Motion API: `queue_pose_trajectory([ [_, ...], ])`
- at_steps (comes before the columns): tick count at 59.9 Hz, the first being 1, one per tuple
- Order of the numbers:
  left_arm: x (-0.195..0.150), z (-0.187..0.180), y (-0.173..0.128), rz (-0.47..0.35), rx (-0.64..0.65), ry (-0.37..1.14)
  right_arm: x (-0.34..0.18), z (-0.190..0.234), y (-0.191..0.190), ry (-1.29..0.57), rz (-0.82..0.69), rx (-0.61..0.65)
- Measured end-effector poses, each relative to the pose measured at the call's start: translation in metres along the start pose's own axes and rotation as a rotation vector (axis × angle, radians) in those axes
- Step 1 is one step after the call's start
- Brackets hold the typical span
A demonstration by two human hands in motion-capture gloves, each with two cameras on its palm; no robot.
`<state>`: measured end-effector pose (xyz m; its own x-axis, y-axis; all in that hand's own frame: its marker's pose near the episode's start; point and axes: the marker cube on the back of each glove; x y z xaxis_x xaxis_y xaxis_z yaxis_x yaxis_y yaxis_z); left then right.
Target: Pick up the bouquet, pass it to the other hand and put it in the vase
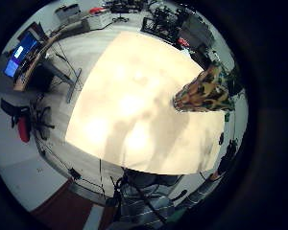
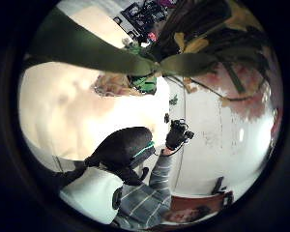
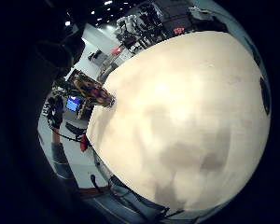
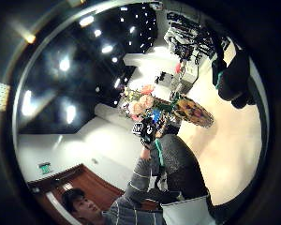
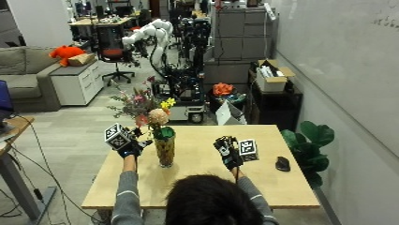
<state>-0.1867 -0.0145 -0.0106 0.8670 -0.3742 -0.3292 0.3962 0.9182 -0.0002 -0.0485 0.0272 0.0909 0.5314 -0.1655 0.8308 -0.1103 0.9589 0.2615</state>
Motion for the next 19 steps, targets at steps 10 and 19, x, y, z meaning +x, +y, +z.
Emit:
queue_pose_trajectory([
  [10, -0.010, -0.006, 0.026, 0.023, 0.047, 0.003, -0.018, 0.002, 0.000, -0.095, -0.164, 0.004],
  [19, -0.026, -0.003, 0.018, 0.010, 0.070, 0.002, -0.020, 0.000, 0.007, -0.047, -0.059, -0.017],
])
